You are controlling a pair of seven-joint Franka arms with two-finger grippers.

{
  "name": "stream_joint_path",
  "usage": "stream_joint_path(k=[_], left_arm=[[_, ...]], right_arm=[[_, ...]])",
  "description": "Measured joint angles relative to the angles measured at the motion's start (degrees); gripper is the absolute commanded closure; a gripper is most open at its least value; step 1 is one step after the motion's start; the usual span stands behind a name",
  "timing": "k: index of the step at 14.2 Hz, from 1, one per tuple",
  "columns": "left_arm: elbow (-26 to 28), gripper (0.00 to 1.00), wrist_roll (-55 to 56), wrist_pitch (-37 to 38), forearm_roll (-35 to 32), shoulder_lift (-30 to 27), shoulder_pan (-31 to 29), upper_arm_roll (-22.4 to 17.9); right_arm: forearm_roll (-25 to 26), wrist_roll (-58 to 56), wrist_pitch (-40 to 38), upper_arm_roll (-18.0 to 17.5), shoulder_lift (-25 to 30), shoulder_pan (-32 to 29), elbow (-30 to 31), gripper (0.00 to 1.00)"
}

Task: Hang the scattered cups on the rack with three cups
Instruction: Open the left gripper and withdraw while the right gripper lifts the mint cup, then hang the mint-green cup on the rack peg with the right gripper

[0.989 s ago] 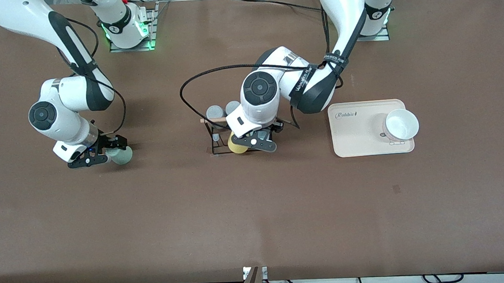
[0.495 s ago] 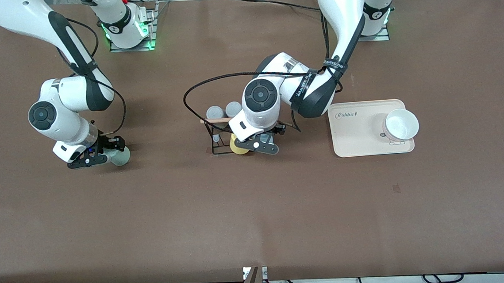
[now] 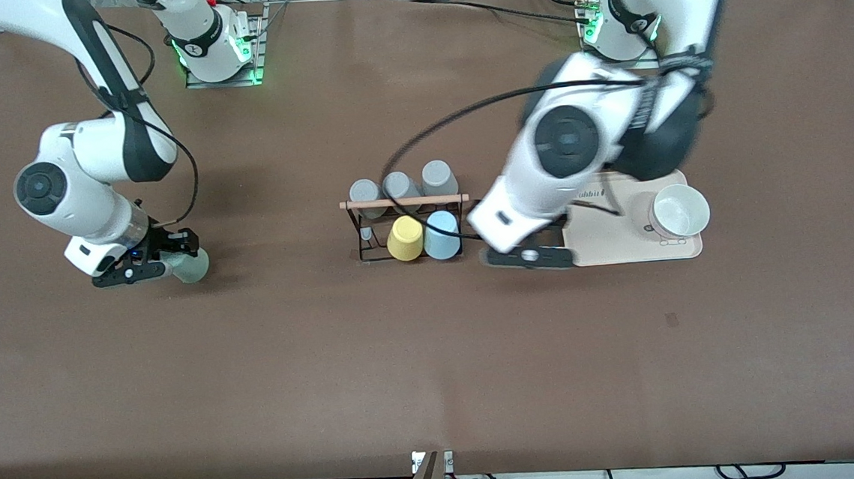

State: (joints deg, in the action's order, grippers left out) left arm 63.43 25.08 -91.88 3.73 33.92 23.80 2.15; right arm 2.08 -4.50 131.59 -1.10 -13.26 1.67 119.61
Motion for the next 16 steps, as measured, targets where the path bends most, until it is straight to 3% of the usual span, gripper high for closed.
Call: stream_joint_path(k=[4, 8, 12, 16], left_arm=[[0.06, 0.0, -3.99, 2.17, -0.01, -1.69, -11.25, -0.05], [0.06, 0.0, -12.97, 2.79, -0.01, -3.54, -19.39, -0.02], [0.97, 0.0, -21.79, 3.54, -0.65, -7.15, -22.54, -0.87], [8.87, 0.0, -22.15, 3.22, -3.47, -16.49, -22.57, -1.2]], right_arm=[[-0.25, 4.5, -9.59, -5.49, 4.36, 0.13, -5.5, 0.67], [-0.52, 20.79, -13.98, -12.32, 4.93, 2.79, -11.47, 0.67], [-0.61, 37.83, -13.92, -13.43, 2.92, 11.62, -15.74, 0.67], [-0.58, 46.81, -10.37, -13.46, -1.21, 17.58, -18.36, 0.67]])
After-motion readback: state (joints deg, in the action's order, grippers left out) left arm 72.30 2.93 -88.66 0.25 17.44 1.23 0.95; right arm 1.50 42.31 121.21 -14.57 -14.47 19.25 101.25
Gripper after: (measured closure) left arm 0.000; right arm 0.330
